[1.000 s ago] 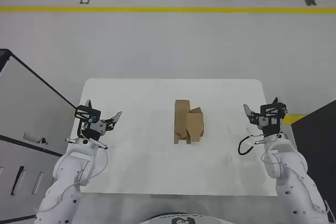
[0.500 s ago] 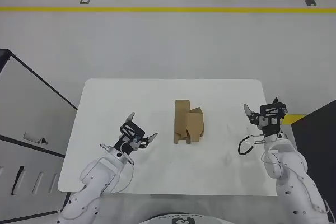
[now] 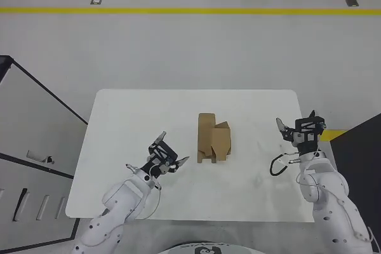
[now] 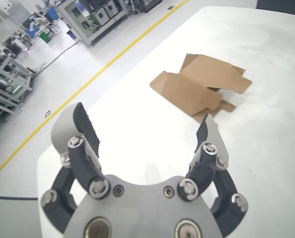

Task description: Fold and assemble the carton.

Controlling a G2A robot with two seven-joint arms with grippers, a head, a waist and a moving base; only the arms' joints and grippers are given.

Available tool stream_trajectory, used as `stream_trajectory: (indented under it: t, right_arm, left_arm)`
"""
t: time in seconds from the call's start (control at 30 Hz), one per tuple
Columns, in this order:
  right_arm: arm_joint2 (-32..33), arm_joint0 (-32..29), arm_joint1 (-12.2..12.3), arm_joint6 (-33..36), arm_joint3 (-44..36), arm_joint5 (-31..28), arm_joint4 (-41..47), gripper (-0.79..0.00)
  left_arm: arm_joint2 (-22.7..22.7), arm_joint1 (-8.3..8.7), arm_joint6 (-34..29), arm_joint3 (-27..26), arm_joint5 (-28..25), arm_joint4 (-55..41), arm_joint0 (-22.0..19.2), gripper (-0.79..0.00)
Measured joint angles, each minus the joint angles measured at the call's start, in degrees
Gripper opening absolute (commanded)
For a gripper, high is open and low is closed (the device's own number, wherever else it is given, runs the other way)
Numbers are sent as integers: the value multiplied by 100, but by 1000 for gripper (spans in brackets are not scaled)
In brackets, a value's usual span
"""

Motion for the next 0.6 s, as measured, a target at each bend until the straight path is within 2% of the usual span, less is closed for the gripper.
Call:
stream_trajectory:
  t: [0.17,0.23,0.5,0.6]
  right_arm:
    - [0,0,0,0,0,0,0,0]
    - [0,0,0,0,0,0,0,0]
    - [0,0,0,0,0,0,0,0]
    - [0,0,0,0,0,0,0,0]
  left_arm:
    - [882,-174,-42,679,237,199,-609,0]
    - [1066,-225,-81,857,358,201,-765,0]
    - [1096,-231,-81,888,382,219,-793,0]
    - [1127,-271,-70,1032,702,197,-823,0]
